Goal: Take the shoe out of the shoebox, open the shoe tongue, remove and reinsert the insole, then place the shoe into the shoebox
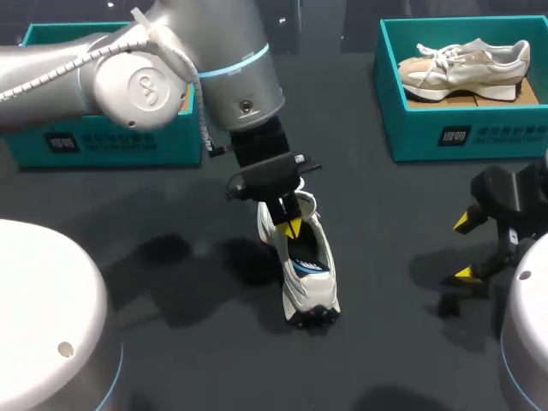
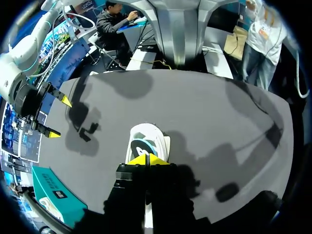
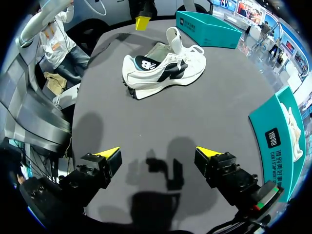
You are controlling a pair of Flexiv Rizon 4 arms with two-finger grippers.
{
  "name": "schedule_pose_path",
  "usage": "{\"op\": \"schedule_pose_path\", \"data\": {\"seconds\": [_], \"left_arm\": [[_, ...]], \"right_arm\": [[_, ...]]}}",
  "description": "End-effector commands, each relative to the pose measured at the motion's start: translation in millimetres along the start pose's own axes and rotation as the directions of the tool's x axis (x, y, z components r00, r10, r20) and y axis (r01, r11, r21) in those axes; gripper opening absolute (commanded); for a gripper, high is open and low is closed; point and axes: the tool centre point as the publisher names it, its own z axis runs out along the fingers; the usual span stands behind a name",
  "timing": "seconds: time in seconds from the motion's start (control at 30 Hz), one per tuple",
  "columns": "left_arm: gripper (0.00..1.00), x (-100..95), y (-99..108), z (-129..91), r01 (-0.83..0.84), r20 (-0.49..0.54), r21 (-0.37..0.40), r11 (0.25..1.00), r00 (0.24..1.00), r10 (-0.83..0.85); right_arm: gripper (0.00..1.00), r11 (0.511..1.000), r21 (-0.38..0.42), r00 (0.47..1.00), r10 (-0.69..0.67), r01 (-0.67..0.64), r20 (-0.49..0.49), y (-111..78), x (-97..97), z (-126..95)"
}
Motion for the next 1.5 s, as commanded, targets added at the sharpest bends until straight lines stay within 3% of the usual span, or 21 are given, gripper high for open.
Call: {"op": "schedule_pose_path", "data": {"seconds": [0.03, 0.63, 1.13, 1.5], "left_arm": [[0.00, -7.5, 2, 5, -0.005, -0.111, 0.004, 1.000, 0.994, 0.005], [0.00, -9.4, 12, 57, -0.056, -0.180, 0.011, 0.998, 0.982, 0.057], [0.00, 2.1, 11, 84, -0.061, -0.230, 0.017, 0.998, 0.971, 0.063], [0.00, -1.2, 14, 103, -0.043, -0.251, 0.028, 0.999, 0.967, 0.049]], "right_arm": [[1.00, 1.000, 0.001, 1.000, 0.001, -0.001, 0.003, -0.3, 1.9, -1], [1.00, 1.000, 0.001, 1.000, 0.001, -0.001, 0.003, -0.3, 1.9, -1], [1.00, 1.000, 0.001, 1.000, 0.001, -0.001, 0.003, -0.3, 1.9, -1], [1.00, 1.000, 0.001, 1.000, 0.001, -0.001, 0.003, -0.3, 1.9, -1]]}}
